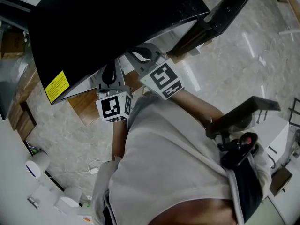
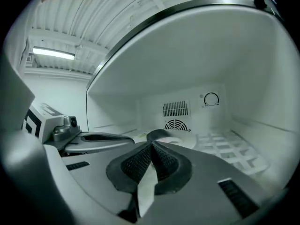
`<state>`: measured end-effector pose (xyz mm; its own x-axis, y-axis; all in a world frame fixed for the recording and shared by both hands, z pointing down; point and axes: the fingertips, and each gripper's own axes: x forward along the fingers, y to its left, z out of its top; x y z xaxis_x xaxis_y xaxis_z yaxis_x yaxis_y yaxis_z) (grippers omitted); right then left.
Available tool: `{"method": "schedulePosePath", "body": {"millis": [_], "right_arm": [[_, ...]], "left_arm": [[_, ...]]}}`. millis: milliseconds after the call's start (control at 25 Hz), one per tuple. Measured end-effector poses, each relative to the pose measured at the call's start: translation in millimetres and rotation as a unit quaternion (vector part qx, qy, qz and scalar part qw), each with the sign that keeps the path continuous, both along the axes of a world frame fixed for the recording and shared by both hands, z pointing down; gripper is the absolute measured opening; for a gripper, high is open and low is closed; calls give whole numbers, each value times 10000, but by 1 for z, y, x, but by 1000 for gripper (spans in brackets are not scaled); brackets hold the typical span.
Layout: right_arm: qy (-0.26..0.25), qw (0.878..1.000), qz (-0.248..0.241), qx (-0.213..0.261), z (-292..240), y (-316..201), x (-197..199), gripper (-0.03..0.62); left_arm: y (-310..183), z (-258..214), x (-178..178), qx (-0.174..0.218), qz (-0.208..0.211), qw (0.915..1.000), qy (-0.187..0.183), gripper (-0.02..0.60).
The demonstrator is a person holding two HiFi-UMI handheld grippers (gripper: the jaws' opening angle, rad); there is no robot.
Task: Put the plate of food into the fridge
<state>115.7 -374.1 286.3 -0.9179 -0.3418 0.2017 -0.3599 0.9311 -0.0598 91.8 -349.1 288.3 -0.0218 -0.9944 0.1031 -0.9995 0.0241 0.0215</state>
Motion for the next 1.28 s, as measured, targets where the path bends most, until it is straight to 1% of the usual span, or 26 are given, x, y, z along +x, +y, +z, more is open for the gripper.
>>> {"method": "schedulePosePath", "body": {"millis": [200, 320, 440, 560, 720, 800, 960, 1120, 1200, 1280], "right_arm": [[3, 9998, 136, 108, 0, -3, -1, 20], [-10, 9997, 161, 164, -1, 1, 4, 20], [38, 9997, 154, 159, 1, 7, 14, 20], [69, 9997, 117, 181, 6, 14, 27, 20], [-17, 9996, 95, 265, 6, 17, 49, 19], [-42, 9995, 93, 296, 6, 17, 61, 19], [12, 9994, -46, 336, 10, 22, 84, 18], [76, 9997, -236, 72, 24, 34, 107, 18], [4, 9997, -229, -41, 31, 38, 116, 18], [-4, 9998, -189, -7, 35, 42, 124, 18]], "left_arm": [[0, 0, 0, 27, 37, 10000, 10, 18], [0, 1, 0, 42, 36, 10000, 18, 18], [3, 6, 7, 29, 33, 10000, 75, 18], [8, 12, 23, 2, 72, 9999, 156, 18], [10, 21, 56, -46, 305, 9994, 136, 18], [10, 23, 71, -77, 314, 9993, 166, 18], [15, 18, 89, -61, -12, 9994, 347, 18], [23, 22, 101, -99, -339, 9982, 482, 18], [26, 26, 107, -105, -391, 9980, 493, 18], [33, 30, 114, -131, -355, 9982, 469, 18]]}}
